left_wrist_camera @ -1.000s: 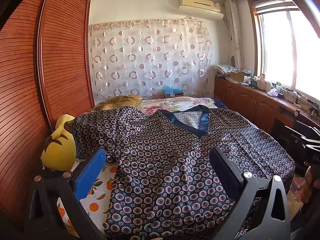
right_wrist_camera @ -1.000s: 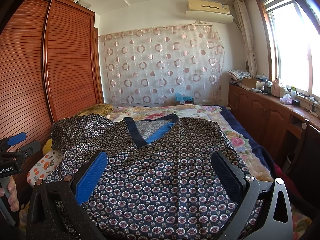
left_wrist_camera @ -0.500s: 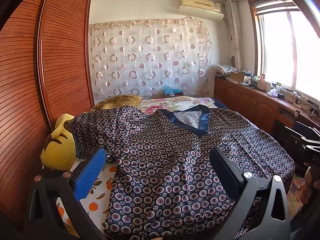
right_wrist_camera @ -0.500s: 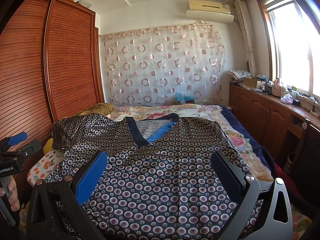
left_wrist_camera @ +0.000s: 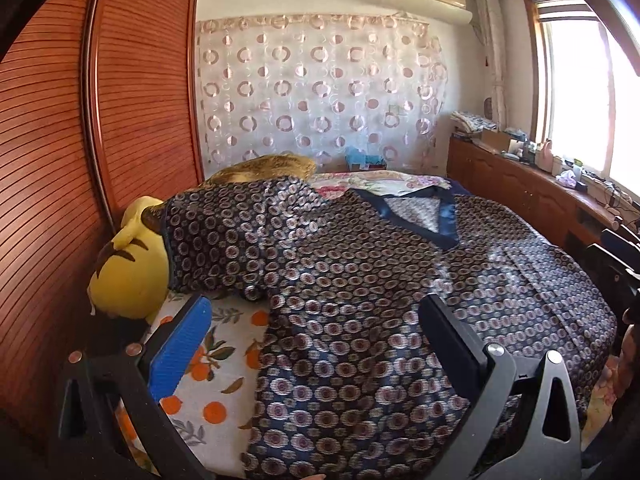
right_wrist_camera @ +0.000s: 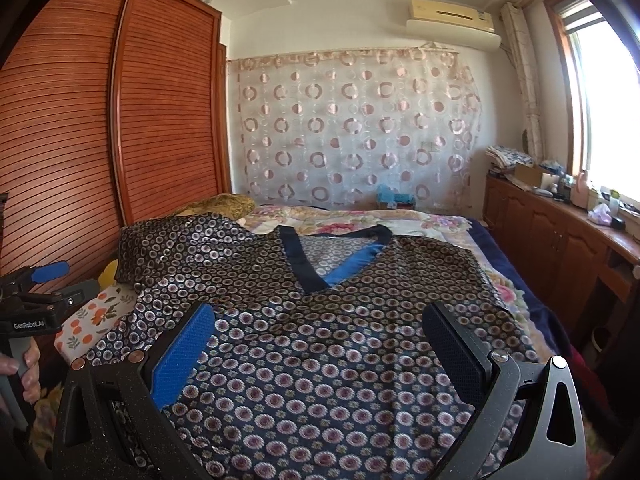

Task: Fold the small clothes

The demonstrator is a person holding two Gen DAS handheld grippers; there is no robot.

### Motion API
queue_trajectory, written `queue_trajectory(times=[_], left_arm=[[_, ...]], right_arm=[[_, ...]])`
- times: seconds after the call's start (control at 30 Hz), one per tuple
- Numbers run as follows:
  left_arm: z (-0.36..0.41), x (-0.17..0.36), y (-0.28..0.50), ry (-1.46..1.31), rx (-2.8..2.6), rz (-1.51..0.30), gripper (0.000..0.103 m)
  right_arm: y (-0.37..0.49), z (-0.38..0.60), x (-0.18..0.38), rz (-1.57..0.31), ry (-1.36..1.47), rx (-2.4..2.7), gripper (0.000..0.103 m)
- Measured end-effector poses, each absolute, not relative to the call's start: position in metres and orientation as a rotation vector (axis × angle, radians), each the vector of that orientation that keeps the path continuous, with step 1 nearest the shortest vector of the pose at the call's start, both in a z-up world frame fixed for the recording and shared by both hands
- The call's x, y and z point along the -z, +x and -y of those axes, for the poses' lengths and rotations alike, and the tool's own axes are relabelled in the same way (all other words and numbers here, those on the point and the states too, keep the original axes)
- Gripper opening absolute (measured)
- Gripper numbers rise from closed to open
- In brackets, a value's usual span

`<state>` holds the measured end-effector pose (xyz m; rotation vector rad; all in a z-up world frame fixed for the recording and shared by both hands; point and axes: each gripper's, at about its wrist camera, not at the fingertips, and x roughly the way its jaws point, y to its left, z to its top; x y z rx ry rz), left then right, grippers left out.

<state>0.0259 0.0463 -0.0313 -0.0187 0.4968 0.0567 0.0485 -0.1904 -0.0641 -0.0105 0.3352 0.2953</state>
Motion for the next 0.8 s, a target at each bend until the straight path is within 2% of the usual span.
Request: queue_trajectory(times=[0.33, 0.8], left_arm=[[-0.103, 0.051, 0.050, -0.037, -0.100, -0.568, 0.103], [-0.183, 0.052, 0.100, -0.103, -0.096, -0.644, 0.103]], right_arm=[[0.091, 0.166, 0.073, -0.349, -0.057, -0.429, 0.103], [0.169, 0.167, 0.056, -0.518, -0.102, -0.588, 0.103]])
